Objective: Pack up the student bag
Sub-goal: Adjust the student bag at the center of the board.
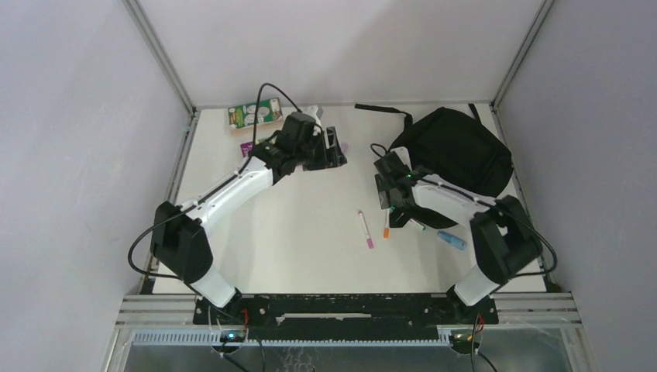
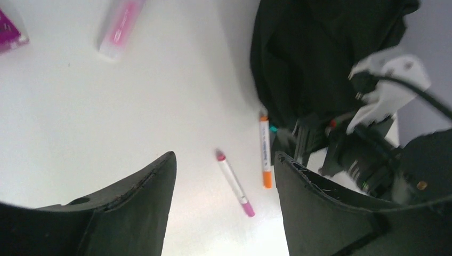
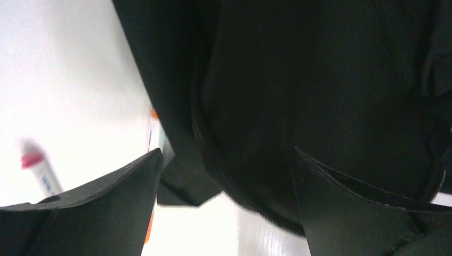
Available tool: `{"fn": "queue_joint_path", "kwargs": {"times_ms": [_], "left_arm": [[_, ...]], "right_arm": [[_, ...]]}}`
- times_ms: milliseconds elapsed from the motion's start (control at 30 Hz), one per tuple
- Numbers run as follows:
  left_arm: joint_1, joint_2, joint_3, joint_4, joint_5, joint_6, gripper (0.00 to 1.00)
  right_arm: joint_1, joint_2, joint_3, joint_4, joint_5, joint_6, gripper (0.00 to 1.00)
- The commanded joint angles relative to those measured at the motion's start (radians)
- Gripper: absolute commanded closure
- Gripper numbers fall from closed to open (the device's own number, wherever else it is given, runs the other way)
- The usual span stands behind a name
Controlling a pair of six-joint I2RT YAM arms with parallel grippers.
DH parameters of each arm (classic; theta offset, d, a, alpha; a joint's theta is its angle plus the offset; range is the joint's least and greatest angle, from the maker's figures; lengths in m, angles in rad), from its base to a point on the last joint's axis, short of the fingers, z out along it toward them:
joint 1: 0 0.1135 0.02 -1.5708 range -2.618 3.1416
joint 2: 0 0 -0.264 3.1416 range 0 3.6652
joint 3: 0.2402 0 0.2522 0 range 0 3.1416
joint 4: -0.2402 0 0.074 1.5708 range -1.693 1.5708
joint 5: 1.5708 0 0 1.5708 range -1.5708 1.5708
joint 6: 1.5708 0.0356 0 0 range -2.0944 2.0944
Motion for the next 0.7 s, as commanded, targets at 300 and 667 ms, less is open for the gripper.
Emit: {"fn": "queue_joint_path", "kwargs": {"times_ms": [300, 667], "left_arm": [[0.004, -0.065, -0.224, 0.115, 0.050, 0.003, 0.29], [0.004, -0.080, -0.246, 0.140, 0.074, -0.013, 0.29]], "right_arm": [[-0.105, 0.063, 0.104, 0.141, 0.001, -0.107, 0.91], [-0.330, -0.233, 0.421, -0.097, -0.268, -0.229, 1.00]]}}
